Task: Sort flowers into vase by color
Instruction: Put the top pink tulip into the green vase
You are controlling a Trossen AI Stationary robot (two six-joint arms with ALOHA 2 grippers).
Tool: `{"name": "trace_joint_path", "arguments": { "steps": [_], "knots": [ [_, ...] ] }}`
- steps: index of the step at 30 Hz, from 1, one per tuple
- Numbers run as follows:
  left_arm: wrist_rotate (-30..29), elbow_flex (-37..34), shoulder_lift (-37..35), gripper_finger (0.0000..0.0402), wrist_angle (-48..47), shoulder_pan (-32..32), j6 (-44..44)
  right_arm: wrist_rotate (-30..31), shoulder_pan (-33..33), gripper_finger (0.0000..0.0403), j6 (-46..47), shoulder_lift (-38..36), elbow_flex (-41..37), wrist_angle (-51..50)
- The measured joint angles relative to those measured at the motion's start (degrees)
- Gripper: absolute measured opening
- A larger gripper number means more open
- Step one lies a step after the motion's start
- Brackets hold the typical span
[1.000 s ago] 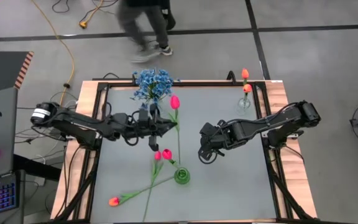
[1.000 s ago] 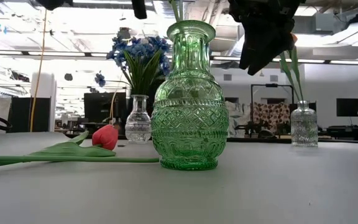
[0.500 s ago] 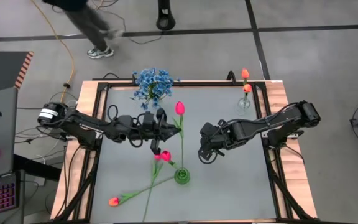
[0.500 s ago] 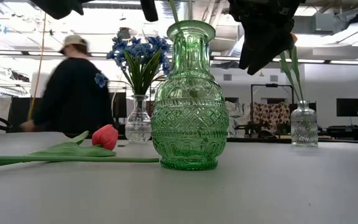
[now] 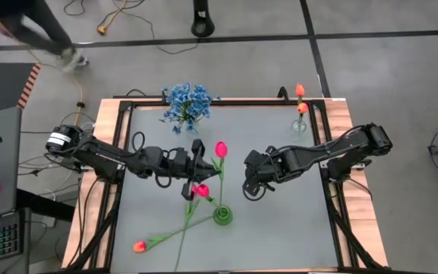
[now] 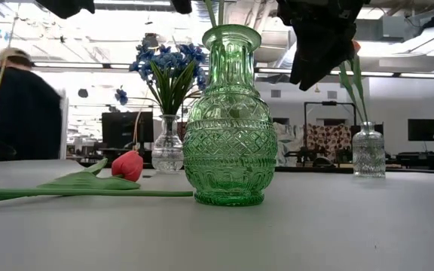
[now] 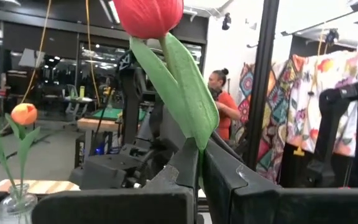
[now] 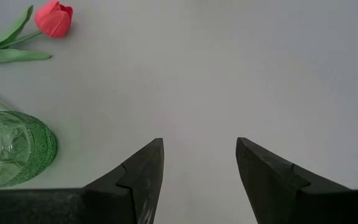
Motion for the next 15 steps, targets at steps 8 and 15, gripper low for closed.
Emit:
{"name": "trace_joint_path", "arguments": {
  "steps": [8, 15],
  "knots": [
    [0.1, 0.0, 0.0, 0.0, -4.1, -0.9, 4.5, 0.0, 0.0, 0.0228, -0.2, -0.5, 0.0, -0.1],
    [0.6, 0.0, 0.0, 0.0, -6.2, -0.9, 5.1, 0.0, 0.0, 0.0228, -0.2, -0.8, 0.0, -0.1]
  ]
}}
